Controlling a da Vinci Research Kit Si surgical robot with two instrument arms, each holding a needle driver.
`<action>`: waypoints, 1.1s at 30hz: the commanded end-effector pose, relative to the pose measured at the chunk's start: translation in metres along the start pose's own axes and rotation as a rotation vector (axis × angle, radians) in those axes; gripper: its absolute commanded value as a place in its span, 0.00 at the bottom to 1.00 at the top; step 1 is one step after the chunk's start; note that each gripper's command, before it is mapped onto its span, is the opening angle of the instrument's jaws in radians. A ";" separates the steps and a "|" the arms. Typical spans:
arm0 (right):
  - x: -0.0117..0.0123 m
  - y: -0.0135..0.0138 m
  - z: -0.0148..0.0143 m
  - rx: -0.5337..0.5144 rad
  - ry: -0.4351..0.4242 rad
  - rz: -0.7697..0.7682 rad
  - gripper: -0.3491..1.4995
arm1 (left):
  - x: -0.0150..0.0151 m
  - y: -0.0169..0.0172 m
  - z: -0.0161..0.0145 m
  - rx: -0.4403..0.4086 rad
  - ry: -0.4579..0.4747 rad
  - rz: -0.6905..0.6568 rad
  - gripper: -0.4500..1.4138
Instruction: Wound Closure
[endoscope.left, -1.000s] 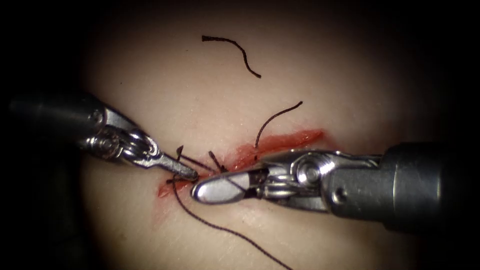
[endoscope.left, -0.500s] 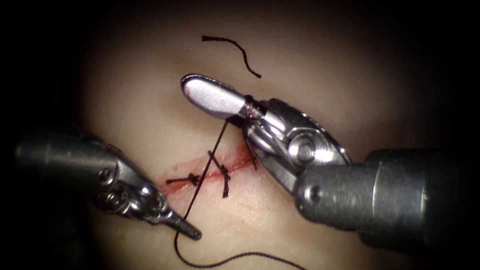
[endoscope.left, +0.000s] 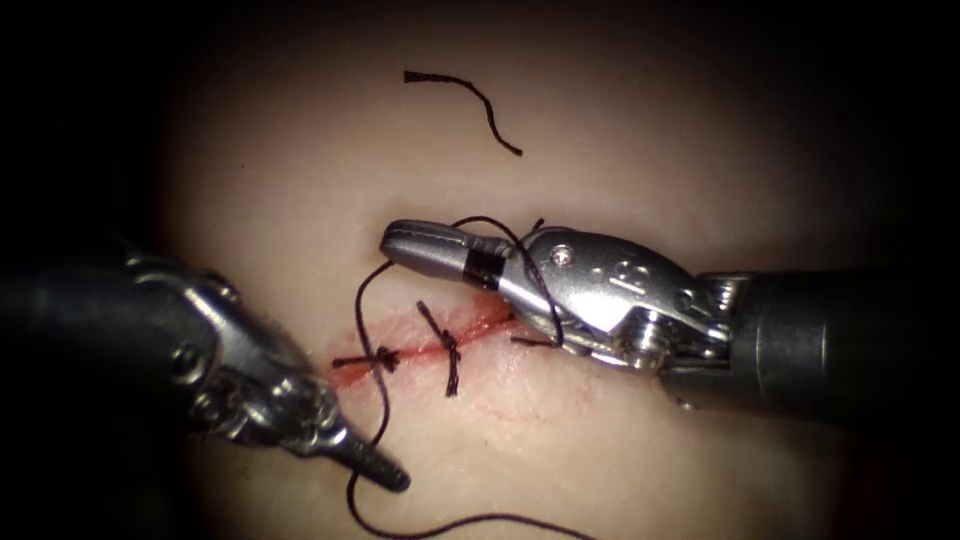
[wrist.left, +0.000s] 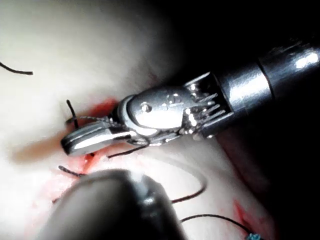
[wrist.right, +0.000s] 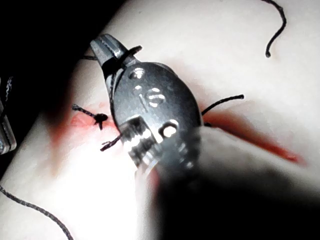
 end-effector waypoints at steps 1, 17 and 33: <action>-0.0010 -0.0004 0.0010 0.025 -0.038 -0.026 0.00 | 0.0005 -0.0004 0.0008 0.001 0.002 -0.001 0.00; -0.0011 0.0007 -0.0006 0.355 -0.061 -0.065 0.00 | 0.0020 -0.0032 -0.0040 0.007 -0.102 0.122 0.00; 0.0022 0.0063 -0.0020 0.158 0.008 -0.085 0.00 | -0.0068 -0.0060 -0.0111 -0.039 -0.343 0.073 0.00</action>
